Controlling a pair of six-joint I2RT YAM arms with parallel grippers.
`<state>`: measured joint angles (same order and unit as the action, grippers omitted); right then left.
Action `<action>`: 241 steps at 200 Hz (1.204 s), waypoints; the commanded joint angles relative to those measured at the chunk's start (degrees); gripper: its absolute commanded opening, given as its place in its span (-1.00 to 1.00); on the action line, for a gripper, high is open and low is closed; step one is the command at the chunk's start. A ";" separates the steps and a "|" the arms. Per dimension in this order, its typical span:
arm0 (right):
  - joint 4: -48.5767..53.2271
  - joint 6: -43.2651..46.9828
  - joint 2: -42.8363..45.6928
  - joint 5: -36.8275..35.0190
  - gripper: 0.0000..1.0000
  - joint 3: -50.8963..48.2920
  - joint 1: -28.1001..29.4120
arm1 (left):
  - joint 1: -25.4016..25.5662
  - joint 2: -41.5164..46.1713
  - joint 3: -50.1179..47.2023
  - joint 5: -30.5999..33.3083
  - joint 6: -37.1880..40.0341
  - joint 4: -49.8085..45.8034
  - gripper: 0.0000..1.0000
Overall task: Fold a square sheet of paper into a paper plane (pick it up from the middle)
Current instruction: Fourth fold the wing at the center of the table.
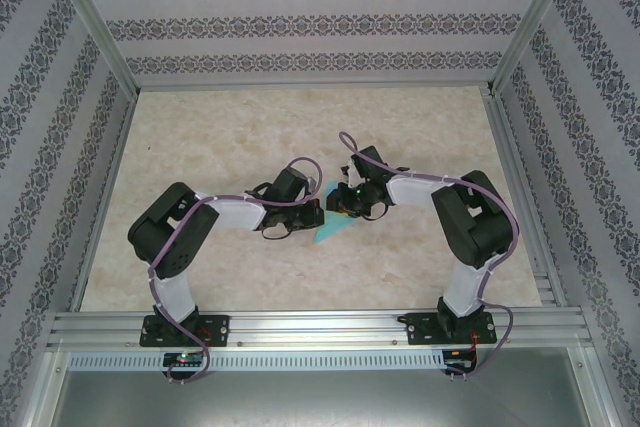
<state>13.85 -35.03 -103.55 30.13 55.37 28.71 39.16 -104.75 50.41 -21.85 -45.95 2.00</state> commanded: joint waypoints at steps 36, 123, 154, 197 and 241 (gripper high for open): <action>4.46 -0.86 4.83 -5.54 -0.43 0.51 -0.80 | 0.42 -0.91 -0.08 0.93 1.12 -1.92 -0.95; 6.88 -0.39 0.48 -8.52 -0.24 3.81 -1.04 | 0.39 -0.89 0.07 1.06 1.17 -2.24 -0.95; 6.82 -0.31 -0.89 -8.28 -0.25 4.83 -0.92 | 0.40 -0.96 0.14 1.01 1.24 -2.35 -0.96; 8.70 -0.46 -3.19 -10.01 -0.34 5.71 -0.46 | 0.43 -0.72 0.32 0.51 1.26 -2.20 -0.96; 15.68 -0.14 -6.67 -16.64 -0.34 8.60 1.12 | 0.44 1.83 0.77 0.07 1.22 -1.42 -0.94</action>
<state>24.51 -35.44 -106.89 20.08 62.26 28.64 39.16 -104.68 50.43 -21.78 -45.89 1.98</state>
